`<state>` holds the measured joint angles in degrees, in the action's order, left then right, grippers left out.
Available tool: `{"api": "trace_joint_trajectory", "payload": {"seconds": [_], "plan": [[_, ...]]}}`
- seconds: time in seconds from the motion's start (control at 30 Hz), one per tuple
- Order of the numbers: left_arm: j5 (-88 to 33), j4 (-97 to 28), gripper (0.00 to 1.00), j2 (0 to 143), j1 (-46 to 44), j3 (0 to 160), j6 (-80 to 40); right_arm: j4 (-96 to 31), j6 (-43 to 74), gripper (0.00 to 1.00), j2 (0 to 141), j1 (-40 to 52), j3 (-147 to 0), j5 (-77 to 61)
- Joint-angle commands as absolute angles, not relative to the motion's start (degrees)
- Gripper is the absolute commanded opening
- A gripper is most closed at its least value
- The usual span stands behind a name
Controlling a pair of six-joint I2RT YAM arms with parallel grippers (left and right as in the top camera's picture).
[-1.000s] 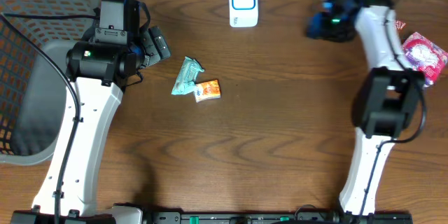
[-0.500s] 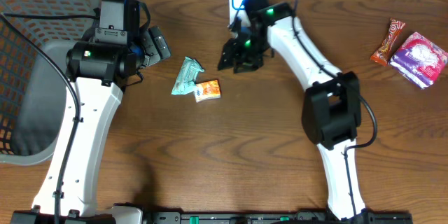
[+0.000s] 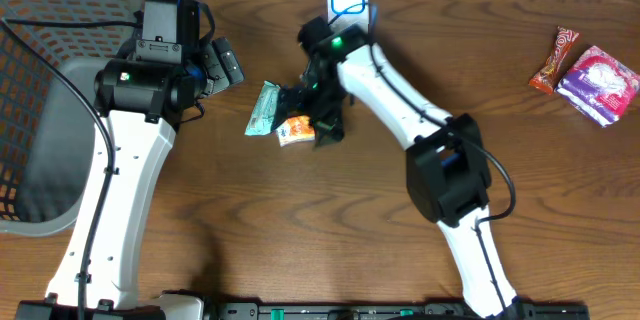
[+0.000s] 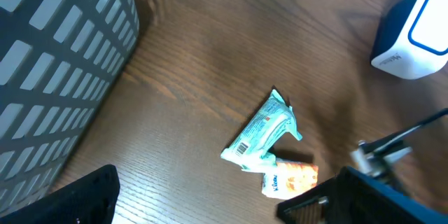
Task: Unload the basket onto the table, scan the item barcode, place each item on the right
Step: 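Move the right gripper to the orange packet and grasp it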
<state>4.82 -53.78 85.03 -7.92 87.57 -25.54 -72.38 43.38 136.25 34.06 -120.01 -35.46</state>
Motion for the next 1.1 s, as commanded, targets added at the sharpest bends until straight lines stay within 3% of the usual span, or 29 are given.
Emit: {"api": "trace_joint_trajectory", "payload": {"seconds": [0.0, 0.13, 0.37, 0.47, 0.83, 1.07], "plan": [[5.1, -54.0, 0.98, 85.3, -7.7, 88.0, -26.0, -72.4, 57.0, 0.9, 135.1, 36.1, -117.6, -31.3], [5.1, -54.0, 0.98, 85.3, -7.7, 88.0, -26.0, -69.5, 65.8, 0.71, 135.1, 37.0, -113.2, -30.3], [5.1, -54.0, 0.98, 85.3, -7.7, 88.0, -26.0, -53.6, 70.8, 0.69, 135.1, 35.6, -105.6, -29.1], [5.1, -54.0, 0.98, 85.3, -7.7, 88.0, -26.0, -51.7, 70.9, 0.57, 135.1, 34.2, -105.1, -23.8], [5.1, -54.0, 0.98, 85.3, -7.7, 88.0, -26.0, -47.3, 54.9, 0.55, 135.1, 27.8, -105.1, -19.5], [5.1, -54.0, 0.98, 85.3, -7.7, 88.0, -26.0, -50.0, 40.6, 0.61, 135.1, 27.2, -105.7, -25.7]]}}
